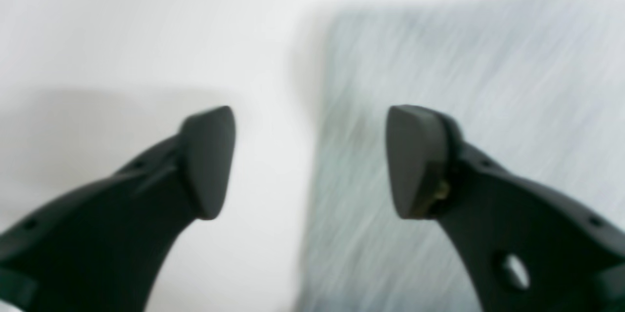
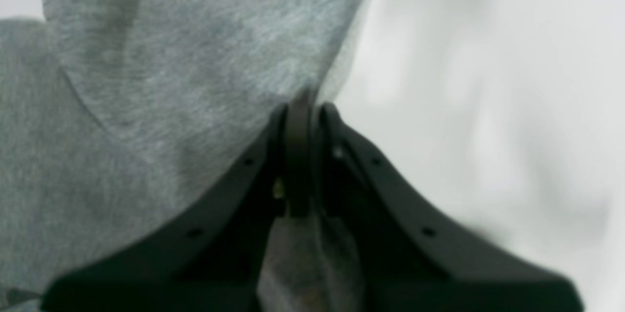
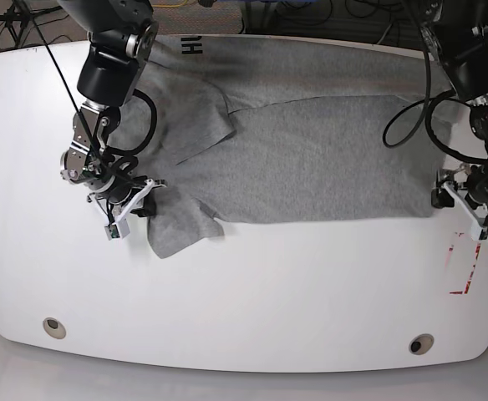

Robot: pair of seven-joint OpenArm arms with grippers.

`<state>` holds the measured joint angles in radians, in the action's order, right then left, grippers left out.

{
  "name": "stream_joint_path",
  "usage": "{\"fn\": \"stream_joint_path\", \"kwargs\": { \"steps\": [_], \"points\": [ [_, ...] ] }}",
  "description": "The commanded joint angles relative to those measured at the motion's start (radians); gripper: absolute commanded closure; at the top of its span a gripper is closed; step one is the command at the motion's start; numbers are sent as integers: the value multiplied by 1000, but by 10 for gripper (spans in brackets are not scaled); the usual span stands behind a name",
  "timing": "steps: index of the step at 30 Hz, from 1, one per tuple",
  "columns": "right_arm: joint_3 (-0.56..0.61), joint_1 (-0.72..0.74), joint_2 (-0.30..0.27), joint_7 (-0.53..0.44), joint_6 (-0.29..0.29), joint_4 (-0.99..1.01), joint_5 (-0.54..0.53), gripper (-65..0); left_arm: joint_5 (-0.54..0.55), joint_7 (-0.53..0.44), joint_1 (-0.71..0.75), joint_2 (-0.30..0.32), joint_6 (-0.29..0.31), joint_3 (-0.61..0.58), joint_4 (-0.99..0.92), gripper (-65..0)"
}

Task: Fold the T-shirt properly
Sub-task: 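Release and move the left gripper to the shirt's hem corner and grasp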

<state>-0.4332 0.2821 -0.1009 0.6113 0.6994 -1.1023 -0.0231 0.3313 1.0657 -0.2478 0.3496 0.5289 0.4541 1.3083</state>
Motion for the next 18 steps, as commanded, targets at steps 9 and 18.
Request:
{"fn": "stream_joint_path", "kwargs": {
  "steps": [9, 18],
  "points": [
    [9, 16, -9, 11, -1, -8, 12, -38, 7, -157, -84, 19, -37, -77, -233, -492],
    [9, 15, -7, 11, -1, -8, 12, -38, 7, -256, -111, 19, -37, -87, -359, -489]
  ]
}}
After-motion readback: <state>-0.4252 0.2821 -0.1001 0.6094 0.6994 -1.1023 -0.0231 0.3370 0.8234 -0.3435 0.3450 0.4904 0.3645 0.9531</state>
